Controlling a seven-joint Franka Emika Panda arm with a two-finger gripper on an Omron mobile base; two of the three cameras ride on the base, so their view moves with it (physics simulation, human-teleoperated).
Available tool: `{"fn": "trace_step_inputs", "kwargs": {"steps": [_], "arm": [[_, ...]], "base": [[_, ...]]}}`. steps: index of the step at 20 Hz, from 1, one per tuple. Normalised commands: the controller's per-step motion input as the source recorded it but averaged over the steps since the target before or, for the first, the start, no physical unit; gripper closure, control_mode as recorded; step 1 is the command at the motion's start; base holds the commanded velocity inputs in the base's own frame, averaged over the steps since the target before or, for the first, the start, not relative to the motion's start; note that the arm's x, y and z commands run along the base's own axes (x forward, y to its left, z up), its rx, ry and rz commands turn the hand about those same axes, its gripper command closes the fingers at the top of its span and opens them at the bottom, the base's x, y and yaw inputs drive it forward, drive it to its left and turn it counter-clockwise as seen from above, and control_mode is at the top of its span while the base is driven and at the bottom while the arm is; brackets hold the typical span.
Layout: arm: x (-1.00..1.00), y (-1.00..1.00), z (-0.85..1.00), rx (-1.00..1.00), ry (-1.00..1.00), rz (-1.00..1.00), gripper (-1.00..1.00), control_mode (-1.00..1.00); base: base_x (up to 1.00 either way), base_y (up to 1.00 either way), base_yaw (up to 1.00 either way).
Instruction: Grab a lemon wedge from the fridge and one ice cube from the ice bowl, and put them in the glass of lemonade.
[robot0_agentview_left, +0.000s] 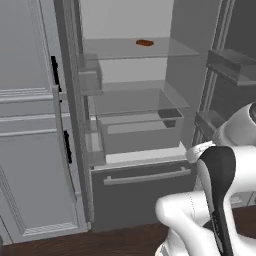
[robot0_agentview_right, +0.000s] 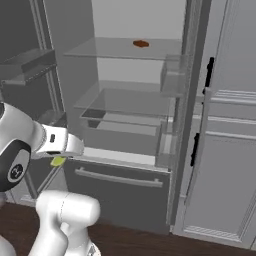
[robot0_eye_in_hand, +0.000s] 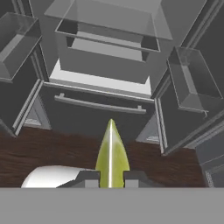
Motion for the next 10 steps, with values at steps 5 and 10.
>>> {"fn": "trace_step_inputs", "kwargs": {"steps": [5,10], "arm": [[0.0,0.0,0.0,0.0,0.0,0.0,1.0,1.0],[0.0,0.0,0.0,0.0,0.0,0.0,1.0,1.0]], "base": [[-0.85,-0.13,-0.36],[-0.02,-0.1,-0.72]]}}
